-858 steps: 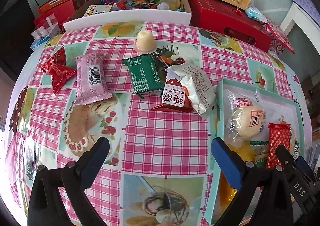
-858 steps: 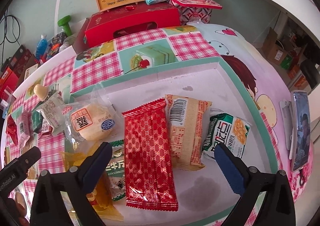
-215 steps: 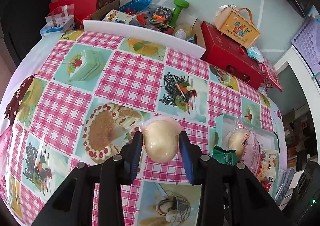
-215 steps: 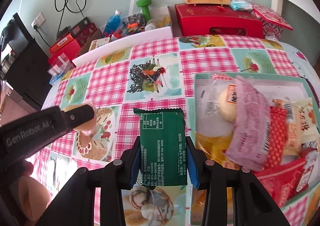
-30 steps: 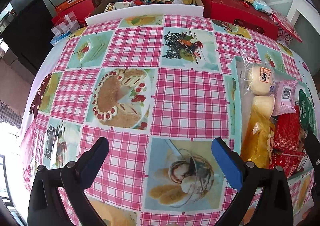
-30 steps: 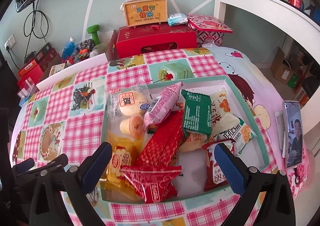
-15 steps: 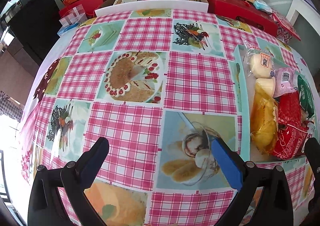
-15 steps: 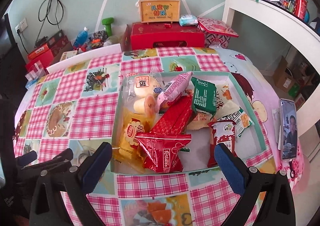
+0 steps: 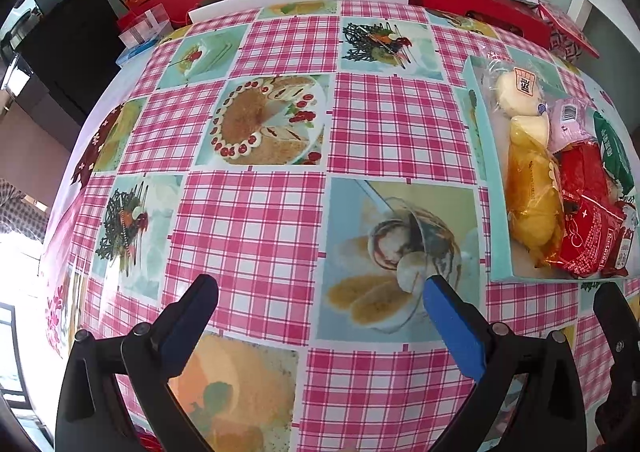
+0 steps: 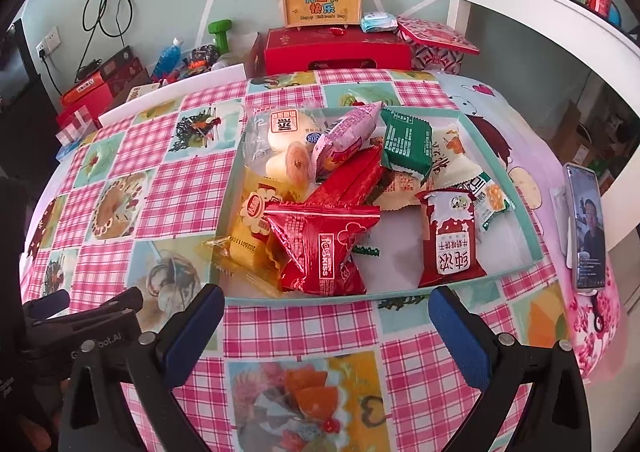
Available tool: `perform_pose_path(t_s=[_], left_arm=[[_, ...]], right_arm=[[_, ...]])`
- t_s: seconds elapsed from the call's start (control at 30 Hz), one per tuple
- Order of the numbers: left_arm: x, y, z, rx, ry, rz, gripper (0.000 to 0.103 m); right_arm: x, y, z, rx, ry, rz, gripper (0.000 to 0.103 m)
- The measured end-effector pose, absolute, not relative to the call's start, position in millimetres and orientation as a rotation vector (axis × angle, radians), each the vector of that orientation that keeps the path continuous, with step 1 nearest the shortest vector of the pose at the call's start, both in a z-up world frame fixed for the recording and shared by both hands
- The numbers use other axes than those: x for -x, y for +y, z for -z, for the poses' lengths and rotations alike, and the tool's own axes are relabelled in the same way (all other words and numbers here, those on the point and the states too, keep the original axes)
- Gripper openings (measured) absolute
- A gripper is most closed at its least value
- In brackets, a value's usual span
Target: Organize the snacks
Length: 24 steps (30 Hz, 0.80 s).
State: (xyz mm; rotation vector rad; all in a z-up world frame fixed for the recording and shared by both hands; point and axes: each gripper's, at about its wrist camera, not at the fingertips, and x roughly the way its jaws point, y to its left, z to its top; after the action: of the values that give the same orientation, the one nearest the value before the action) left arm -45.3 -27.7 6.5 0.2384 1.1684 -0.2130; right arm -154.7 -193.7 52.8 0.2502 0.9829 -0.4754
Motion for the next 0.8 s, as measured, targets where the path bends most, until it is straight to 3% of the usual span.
perform_pose_path(t_s=[0.8], left_arm=[[45,-19,1,-0.267,1.156,0.235,0.102]], right_arm=[[150,-201,-30,-0.233,1.046,0.484,0.103]])
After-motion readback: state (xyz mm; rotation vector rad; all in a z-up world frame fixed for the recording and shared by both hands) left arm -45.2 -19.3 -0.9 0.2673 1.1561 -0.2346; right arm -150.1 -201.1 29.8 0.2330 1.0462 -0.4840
